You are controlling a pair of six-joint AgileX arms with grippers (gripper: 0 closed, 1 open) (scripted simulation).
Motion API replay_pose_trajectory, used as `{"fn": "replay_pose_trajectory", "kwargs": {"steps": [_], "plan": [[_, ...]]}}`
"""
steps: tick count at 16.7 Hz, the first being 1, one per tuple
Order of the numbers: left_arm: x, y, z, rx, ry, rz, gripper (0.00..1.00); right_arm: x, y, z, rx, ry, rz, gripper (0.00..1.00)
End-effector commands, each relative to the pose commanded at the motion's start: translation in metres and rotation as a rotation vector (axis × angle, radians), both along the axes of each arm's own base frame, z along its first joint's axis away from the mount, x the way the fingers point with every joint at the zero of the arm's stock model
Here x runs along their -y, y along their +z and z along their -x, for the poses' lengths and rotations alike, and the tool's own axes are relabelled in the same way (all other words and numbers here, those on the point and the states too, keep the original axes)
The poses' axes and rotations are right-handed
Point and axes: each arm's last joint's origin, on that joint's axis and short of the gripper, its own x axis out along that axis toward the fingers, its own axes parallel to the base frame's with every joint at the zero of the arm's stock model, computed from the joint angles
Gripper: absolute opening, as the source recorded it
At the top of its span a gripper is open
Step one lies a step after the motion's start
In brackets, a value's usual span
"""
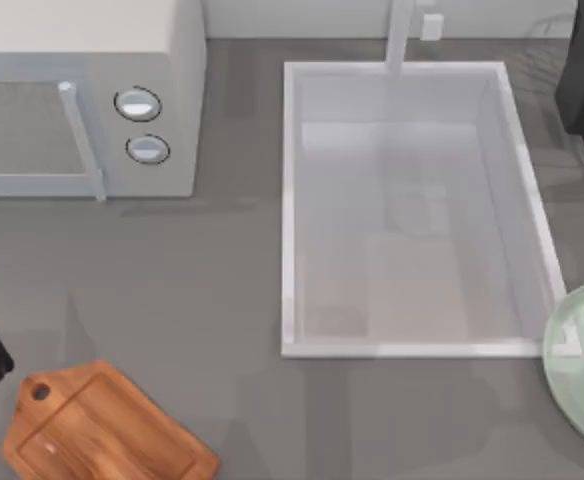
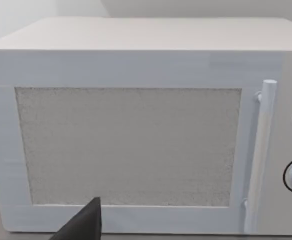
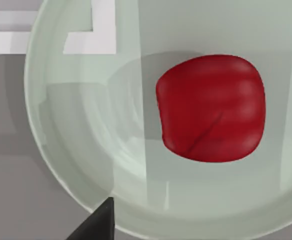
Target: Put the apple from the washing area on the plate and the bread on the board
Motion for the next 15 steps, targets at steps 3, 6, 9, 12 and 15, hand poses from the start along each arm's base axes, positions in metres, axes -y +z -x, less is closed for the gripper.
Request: {"fn": "replay_pose_trajectory", "kwargs": {"steps": [3, 6, 9, 12, 15], "plan": [[0.000, 0.000, 0.000, 0.000, 0.000, 0.000, 1.00, 0.000, 0.000, 0.000, 0.000, 0.000, 0.000, 1.00], [0.000, 0.000, 0.000, 0.000, 0.000, 0.000, 1.00, 0.000, 0.000, 0.000, 0.000, 0.001, 0.000, 1.00], [0.000, 0.000, 0.000, 0.000, 0.000, 0.000, 1.00, 0.001, 0.000, 0.008, 0.055, 0.001, -0.002, 1.00], [0.000, 0.000, 0.000, 0.000, 0.000, 0.000, 1.00, 0.003, 0.003, 0.031, 0.204, 0.002, -0.007, 1.00], [0.000, 0.000, 0.000, 0.000, 0.000, 0.000, 1.00, 0.006, 0.008, 0.065, 0.446, 0.004, -0.013, 1.00]]}}
